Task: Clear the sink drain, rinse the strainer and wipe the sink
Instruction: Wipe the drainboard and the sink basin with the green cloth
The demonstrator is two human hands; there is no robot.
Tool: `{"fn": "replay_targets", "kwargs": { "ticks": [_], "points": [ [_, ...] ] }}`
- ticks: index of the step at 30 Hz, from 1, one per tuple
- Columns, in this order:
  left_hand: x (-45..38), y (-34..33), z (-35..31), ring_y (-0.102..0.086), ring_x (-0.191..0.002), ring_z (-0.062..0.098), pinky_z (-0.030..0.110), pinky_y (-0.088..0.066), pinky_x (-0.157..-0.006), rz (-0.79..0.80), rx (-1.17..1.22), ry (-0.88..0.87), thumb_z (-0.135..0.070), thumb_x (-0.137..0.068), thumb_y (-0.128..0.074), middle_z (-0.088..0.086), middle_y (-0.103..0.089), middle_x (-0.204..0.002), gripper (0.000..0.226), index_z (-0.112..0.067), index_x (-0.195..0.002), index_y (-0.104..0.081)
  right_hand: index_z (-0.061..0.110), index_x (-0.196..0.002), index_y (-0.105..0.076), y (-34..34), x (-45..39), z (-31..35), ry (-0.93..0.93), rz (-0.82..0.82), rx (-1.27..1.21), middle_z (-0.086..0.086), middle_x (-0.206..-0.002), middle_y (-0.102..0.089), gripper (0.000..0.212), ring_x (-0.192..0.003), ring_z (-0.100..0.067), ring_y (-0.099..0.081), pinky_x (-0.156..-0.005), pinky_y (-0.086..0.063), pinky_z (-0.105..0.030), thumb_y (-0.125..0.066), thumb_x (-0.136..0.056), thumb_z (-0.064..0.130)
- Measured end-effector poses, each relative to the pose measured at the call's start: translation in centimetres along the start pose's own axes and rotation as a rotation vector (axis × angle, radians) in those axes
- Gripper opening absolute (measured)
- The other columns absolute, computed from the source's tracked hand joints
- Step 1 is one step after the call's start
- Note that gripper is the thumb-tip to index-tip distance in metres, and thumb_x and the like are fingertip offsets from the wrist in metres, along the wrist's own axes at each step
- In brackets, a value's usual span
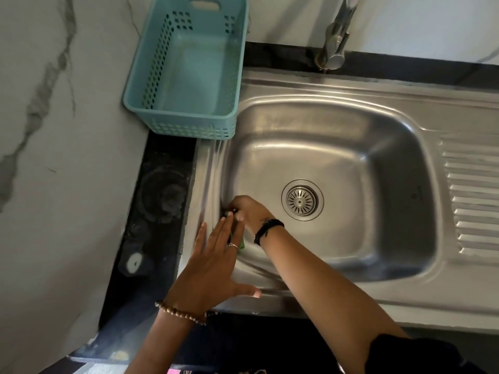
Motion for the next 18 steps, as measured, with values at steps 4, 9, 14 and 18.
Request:
{"fn": "replay_targets", "kwargs": {
  "ticks": [4, 9, 14, 18],
  "points": [
    [-0.2, 0.2, 0.1, 0.04, -0.127, 0.015, 0.04, 0.026, -0.108, 0.035, 0.013, -0.009, -0.086, -0.049, -0.034, 0.0, 0.047, -0.134, 0.127, -0.019, -0.12, 0.048, -0.006, -0.109, -0.059, 1.2, -1.2, 3.5, 0.183, -0.099, 0.276, -0.014, -0.103, -0.06, 0.028, -0.094, -0.025, -0.057, -0.077, -0.045, -0.025, -0.051, -0.082, -0.007],
    [-0.3, 0.3, 0.0, 0.039, -0.128, 0.014, 0.039, 0.027, -0.107, 0.069, -0.016, -0.021, -0.088, -0.039, -0.02, 0.002, 0.044, -0.137, 0.126, -0.022, -0.123, 0.046, 0.006, -0.074, -0.046, 3.1, -0.9, 8.0, 0.166, -0.068, -0.646, -0.01, -0.059, -0.051, 0.015, -0.053, -0.018, -0.05, -0.06, -0.036, -0.028, -0.033, -0.08, 0.0],
    [-0.5, 0.7, 0.3, 0.034, -0.133, 0.008, 0.036, 0.023, -0.111, 0.033, 0.192, -0.035, -0.096, -0.039, -0.013, -0.007, 0.036, -0.144, 0.122, -0.029, -0.126, 0.04, -0.002, -0.098, -0.057, 6.1, 1.4, 8.8, 0.19, 0.063, -0.945, -0.018, -0.097, -0.061, 0.026, -0.087, -0.028, -0.059, -0.08, -0.052, -0.04, -0.04, -0.083, 0.009],
    [-1.3, 3.0, 0.3, 0.016, -0.138, 0.002, 0.031, 0.014, -0.114, -0.151, 0.372, -0.021, -0.089, -0.058, -0.028, -0.011, 0.016, -0.15, 0.116, -0.025, -0.145, 0.013, 0.003, -0.101, -0.062, 8.2, 4.0, 7.0, 0.236, 0.1, -1.026, -0.014, -0.101, -0.064, 0.03, -0.09, -0.027, -0.061, -0.077, -0.056, -0.039, -0.045, -0.082, 0.02]
  ]
}}
Point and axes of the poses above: each hand's wrist, its own x-axis away from the middle knuckle, its own y-axis out of the back of the hand, z = x × y, the point moved 6 cm from there along -x, towards the middle knuckle
